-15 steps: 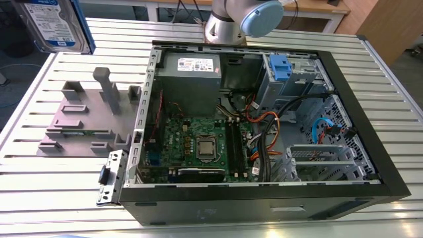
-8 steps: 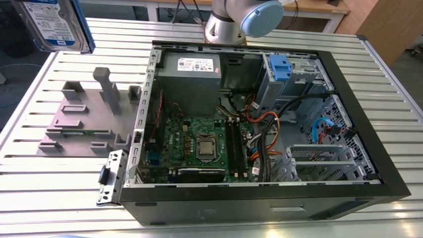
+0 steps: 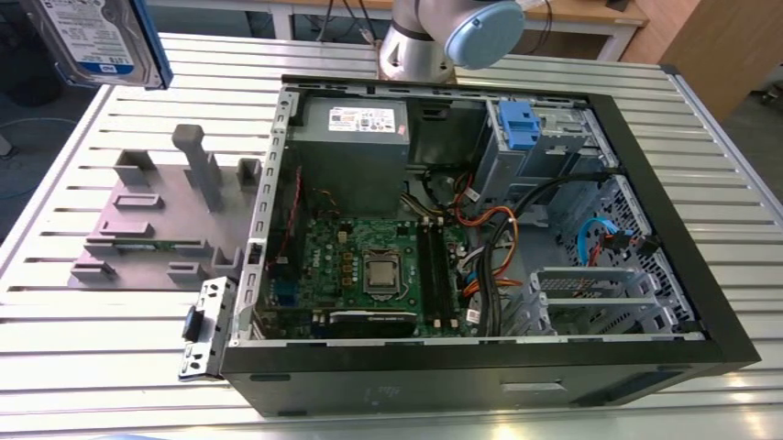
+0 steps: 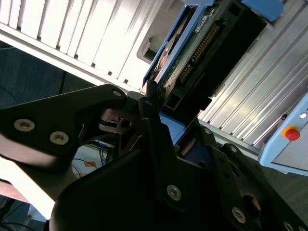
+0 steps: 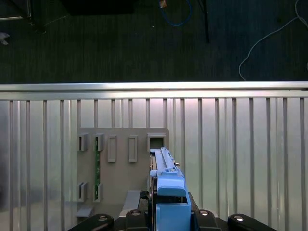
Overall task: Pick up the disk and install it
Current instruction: 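Pick up the disk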
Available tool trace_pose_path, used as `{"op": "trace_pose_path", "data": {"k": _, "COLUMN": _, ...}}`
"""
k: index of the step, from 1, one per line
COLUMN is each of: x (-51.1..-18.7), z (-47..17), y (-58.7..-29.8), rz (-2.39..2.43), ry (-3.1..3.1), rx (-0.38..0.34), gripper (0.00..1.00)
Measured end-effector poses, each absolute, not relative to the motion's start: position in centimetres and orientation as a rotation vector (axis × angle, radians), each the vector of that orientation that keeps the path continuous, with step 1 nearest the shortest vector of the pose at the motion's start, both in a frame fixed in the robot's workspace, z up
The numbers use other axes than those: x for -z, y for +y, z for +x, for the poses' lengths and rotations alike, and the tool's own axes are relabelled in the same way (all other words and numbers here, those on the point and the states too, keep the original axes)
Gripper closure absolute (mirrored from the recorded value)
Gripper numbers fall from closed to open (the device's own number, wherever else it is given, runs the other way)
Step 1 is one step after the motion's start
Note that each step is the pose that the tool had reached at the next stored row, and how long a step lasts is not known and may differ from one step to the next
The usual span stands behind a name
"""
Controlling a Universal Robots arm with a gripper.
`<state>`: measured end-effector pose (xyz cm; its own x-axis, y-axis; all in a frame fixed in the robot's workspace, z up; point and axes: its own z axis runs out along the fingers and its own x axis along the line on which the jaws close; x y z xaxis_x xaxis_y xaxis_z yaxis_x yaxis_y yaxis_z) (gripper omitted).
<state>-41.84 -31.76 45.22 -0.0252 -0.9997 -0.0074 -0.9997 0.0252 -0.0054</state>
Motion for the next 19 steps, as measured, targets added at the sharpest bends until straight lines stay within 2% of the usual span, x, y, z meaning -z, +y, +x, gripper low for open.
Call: {"op": "trace_pose_path", "data": {"k": 19, "x": -46.7, "z": -41.8, "y": -31.8, "rz": -2.187, "ry": 2.243, "rx": -0.002, "gripper": 0.63}}
